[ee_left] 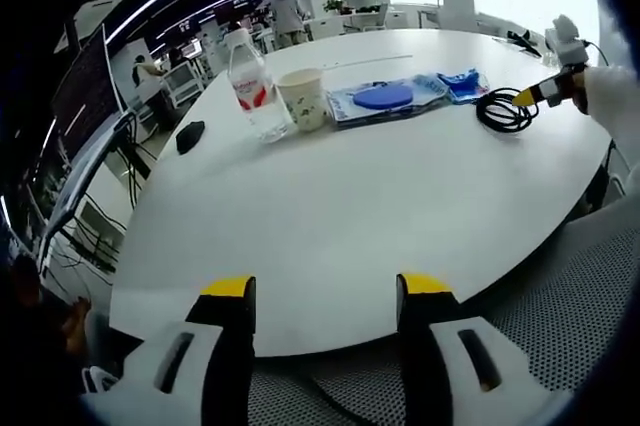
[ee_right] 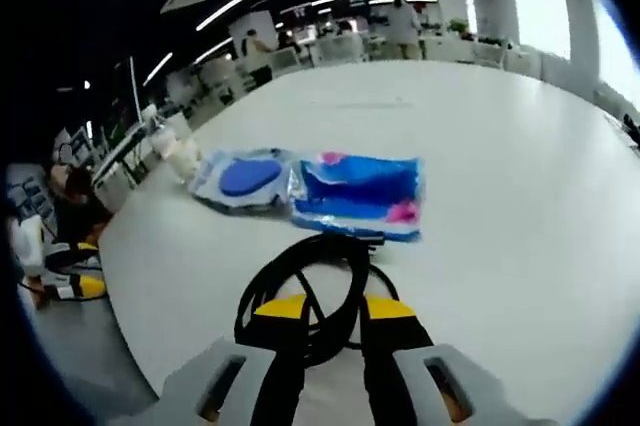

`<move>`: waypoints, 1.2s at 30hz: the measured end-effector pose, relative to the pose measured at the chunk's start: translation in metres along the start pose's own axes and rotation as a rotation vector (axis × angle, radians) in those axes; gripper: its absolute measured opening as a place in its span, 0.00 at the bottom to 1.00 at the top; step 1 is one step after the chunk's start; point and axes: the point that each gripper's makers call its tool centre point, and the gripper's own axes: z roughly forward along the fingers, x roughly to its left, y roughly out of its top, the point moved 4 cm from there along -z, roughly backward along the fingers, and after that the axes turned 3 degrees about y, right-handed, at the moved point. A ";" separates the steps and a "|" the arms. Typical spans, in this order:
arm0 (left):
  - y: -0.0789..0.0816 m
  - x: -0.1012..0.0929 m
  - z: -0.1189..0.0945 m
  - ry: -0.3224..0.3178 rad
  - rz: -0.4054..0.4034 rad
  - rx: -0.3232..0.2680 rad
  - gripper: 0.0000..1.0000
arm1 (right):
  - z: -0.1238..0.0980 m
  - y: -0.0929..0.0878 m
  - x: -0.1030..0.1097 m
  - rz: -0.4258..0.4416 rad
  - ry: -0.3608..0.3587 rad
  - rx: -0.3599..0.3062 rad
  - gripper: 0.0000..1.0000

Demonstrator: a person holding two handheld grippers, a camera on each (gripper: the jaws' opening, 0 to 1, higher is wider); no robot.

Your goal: Arrange the tabletop items into an orderly group along one side of the table until the central work area is clear of visible clutter.

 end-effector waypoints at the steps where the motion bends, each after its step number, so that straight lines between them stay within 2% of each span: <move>1: 0.001 0.000 -0.001 -0.002 -0.004 -0.006 0.57 | 0.000 -0.001 0.000 -0.004 0.000 -0.001 0.21; 8: 0.003 0.000 0.000 -0.003 -0.016 -0.021 0.58 | -0.002 -0.001 0.000 0.041 0.015 -0.043 0.42; 13: 0.003 -0.001 -0.001 -0.007 -0.017 -0.024 0.58 | -0.008 0.006 0.003 0.002 0.044 -0.101 0.53; 17: 0.007 -0.001 -0.002 -0.015 -0.045 -0.051 0.61 | -0.011 0.006 0.003 0.011 0.051 -0.120 0.66; 19: 0.010 -0.001 -0.003 -0.021 -0.065 -0.078 0.66 | -0.013 0.004 0.002 0.019 0.051 -0.123 0.69; 26: 0.015 -0.002 -0.003 -0.036 -0.101 -0.111 0.77 | -0.026 -0.005 0.005 0.048 0.047 -0.154 0.76; 29: 0.023 -0.001 -0.005 -0.048 -0.159 -0.170 0.85 | -0.032 -0.010 0.008 0.063 0.047 -0.162 0.78; 33: 0.028 -0.003 -0.005 -0.073 -0.182 -0.204 1.00 | -0.040 -0.015 0.010 0.069 0.042 -0.168 0.79; 36: 0.030 -0.005 -0.006 -0.081 -0.183 -0.217 1.00 | -0.048 -0.019 0.014 0.082 0.048 -0.180 0.81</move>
